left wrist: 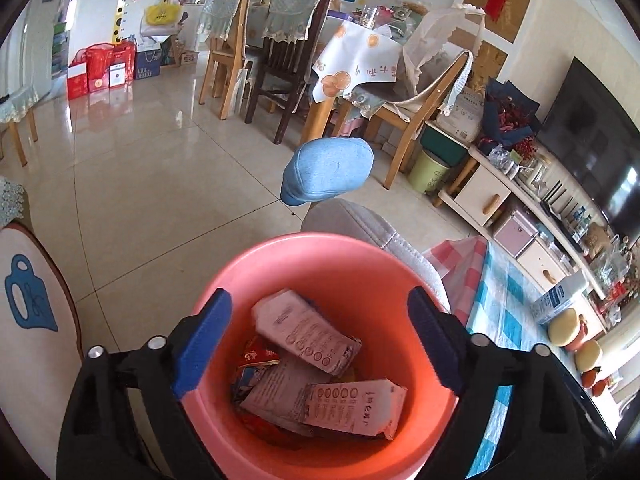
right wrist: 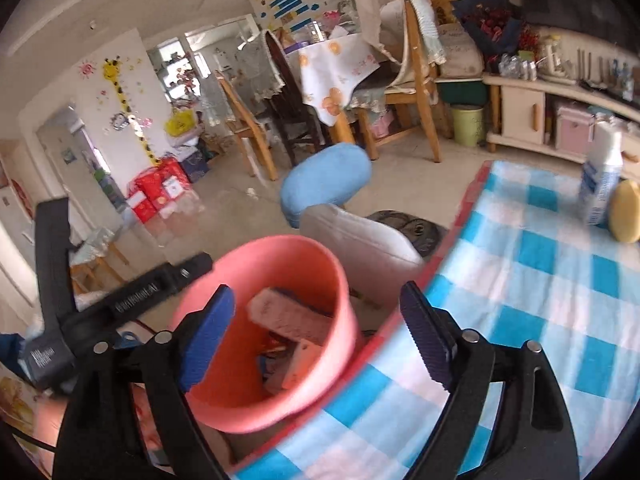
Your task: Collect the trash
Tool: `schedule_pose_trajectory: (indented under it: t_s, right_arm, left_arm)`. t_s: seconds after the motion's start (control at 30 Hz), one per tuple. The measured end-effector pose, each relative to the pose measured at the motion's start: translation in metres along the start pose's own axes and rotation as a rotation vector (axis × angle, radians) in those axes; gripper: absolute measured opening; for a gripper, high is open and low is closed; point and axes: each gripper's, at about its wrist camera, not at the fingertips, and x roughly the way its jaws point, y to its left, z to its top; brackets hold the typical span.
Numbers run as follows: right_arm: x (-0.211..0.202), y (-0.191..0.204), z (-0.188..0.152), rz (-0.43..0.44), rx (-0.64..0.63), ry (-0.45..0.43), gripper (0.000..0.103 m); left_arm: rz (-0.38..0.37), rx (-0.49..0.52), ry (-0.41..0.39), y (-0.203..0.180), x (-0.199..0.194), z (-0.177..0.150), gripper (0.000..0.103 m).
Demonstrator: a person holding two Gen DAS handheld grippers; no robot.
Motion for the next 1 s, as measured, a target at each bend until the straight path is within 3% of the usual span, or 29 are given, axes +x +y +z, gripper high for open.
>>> schedule_pose_trajectory:
  t_s: [0.47, 0.73, 1.0]
  right_arm:
    - [-0.068, -0.055, -0.047, -0.299, -0.093, -0.053, 0.087]
    - [-0.110, -0.082, -0.070, -0.419, -0.106, -0.072, 0.087]
    - [-0.159, -0.107, -0.100, -0.518, -0.072, -0.079, 0.092]
  left_arm:
    - [0.021, 0.226, -0.048, -0.067, -0.014, -0.017, 0.095]
    - [-0.012, 0.361, -0.084, -0.115, -0.030, -0.043, 0.095]
    - [-0.105, 0.503, -0.104, -0.166, -0.056, -0.083, 0.095]
